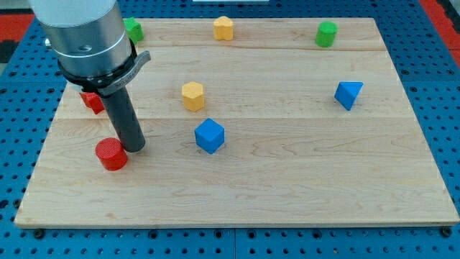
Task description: Push the yellow hexagon to the bottom center
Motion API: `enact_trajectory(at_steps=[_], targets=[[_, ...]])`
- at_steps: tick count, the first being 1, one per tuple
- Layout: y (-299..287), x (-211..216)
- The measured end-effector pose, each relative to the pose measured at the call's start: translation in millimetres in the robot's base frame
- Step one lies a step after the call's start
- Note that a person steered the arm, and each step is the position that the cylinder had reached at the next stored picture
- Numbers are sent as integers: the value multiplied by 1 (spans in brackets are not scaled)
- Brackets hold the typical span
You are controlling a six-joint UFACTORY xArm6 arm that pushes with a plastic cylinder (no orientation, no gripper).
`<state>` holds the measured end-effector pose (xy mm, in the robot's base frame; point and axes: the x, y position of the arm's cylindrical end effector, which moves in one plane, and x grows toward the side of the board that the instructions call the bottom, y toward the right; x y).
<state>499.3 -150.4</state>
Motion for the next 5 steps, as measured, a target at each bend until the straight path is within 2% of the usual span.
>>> enact_trajectory(at_steps=[1, 2, 3, 4, 5], targets=[[-25, 23], [-37, -6], [7, -83], [70, -104], [112, -107]])
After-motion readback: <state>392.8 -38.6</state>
